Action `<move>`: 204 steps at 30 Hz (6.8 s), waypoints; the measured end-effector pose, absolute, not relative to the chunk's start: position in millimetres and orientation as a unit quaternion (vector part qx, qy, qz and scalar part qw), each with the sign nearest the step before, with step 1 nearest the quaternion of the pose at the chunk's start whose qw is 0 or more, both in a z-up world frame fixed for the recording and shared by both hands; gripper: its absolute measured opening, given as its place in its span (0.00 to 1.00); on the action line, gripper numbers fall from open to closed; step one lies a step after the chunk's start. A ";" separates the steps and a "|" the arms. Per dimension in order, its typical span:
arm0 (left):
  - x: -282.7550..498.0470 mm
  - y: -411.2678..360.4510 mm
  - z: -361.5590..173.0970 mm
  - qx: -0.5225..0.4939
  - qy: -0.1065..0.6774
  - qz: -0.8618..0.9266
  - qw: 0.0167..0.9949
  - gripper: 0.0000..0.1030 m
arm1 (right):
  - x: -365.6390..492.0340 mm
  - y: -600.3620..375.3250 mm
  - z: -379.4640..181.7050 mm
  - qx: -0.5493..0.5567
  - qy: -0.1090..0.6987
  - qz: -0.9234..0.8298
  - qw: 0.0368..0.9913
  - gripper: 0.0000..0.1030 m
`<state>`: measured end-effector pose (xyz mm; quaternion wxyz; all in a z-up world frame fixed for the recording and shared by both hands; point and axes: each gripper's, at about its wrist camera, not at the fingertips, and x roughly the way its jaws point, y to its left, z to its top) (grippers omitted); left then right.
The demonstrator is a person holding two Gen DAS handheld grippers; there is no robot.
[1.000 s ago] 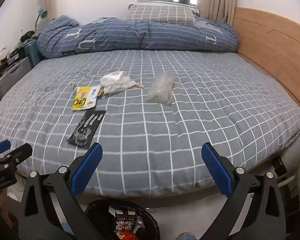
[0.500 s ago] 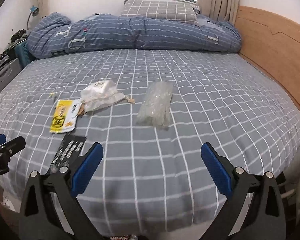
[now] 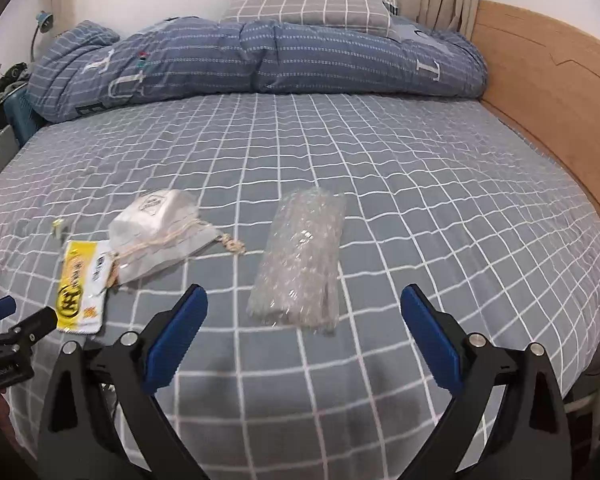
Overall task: Collect trash
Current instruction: 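Grasp the yellow snack packet with the left tool while the right tool grasps the bubble wrap, then carry the yellow packet and bubble wrap in both tools over the trash bin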
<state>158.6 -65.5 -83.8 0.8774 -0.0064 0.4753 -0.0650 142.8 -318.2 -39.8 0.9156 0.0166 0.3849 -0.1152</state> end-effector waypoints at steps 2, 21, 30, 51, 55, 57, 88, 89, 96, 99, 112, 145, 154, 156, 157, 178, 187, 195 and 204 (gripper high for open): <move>168.0 -68.9 -90.0 -0.011 0.481 -0.066 0.874 0.94 | 152.1 -323.3 -44.1 0.019 0.392 -0.118 0.912 0.89; 202.5 -93.9 -126.2 0.021 0.512 -0.074 0.856 0.86 | 202.9 -345.8 -81.0 0.044 0.433 -0.106 0.894 0.79; 200.5 -92.2 -127.4 0.034 0.500 -0.091 0.861 0.61 | 210.2 -339.3 -87.9 0.032 0.448 -0.092 0.889 0.57; 203.0 -74.5 -100.9 0.016 0.476 -0.096 0.874 0.34 | 205.3 -334.6 -76.2 0.043 0.450 -0.069 0.889 0.21; 197.9 -69.2 -88.7 0.017 0.468 -0.092 0.879 0.34 | 200.0 -333.2 -65.7 0.041 0.444 -0.069 0.893 0.21; 196.4 -66.8 -83.2 0.014 0.464 -0.090 0.881 0.34 | 196.3 -332.1 -59.8 0.041 0.439 -0.070 0.895 0.21; 105.2 -40.3 -9.7 -0.011 0.401 -0.098 0.911 0.33 | 105.0 -288.1 14.0 0.012 0.369 -0.038 0.928 0.20; 101.9 -41.3 -8.8 -0.011 0.401 -0.099 0.911 0.33 | 101.6 -287.8 14.9 0.012 0.369 -0.039 0.929 0.20; 78.4 -44.3 -3.9 -0.008 0.397 -0.104 0.912 0.33 | 79.7 -281.4 20.7 0.007 0.367 -0.033 0.930 0.20; 70.9 -43.2 -3.3 -0.008 0.397 -0.106 0.911 0.33 | 69.1 -276.3 24.2 0.000 0.364 -0.030 0.931 0.20; 29.7 -46.0 -4.9 -0.015 0.398 -0.116 0.910 0.33 | 23.1 -254.0 25.2 -0.026 0.358 -0.025 0.933 0.20; -89.7 -50.3 -34.9 -0.031 0.421 -0.121 0.899 0.33 | -103.2 -207.7 -3.9 -0.001 0.381 0.032 0.924 0.20; -129.5 -37.8 -43.8 -0.033 0.438 -0.112 0.892 0.33 | -140.9 -200.3 -17.2 0.008 0.403 0.041 0.914 0.20; -135.0 -36.2 -46.8 -0.032 0.444 -0.109 0.889 0.33 | -147.8 -198.4 -20.2 0.006 0.410 0.041 0.911 0.20; -137.4 -35.1 -48.7 -0.032 0.448 -0.109 0.887 0.33 | -151.0 -197.4 -21.3 0.005 0.413 0.042 0.910 0.20; -177.5 -25.6 -89.0 -0.018 0.488 -0.111 0.866 0.33 | -189.2 -190.1 -72.1 -0.013 0.470 0.044 0.881 0.20; -165.3 -29.4 -144.9 -0.022 0.518 -0.121 0.846 0.33 | -172.5 -198.0 -131.6 -0.002 0.525 0.039 0.850 0.20; -139.6 -32.9 -192.7 -0.026 0.549 -0.115 0.828 0.33 | -147.7 -195.3 -182.8 0.005 0.570 0.043 0.821 0.21; -130.4 -9.6 -209.2 -0.029 0.559 -0.091 0.824 0.33 | -136.6 -177.5 -201.0 -0.005 0.585 0.047 0.810 0.45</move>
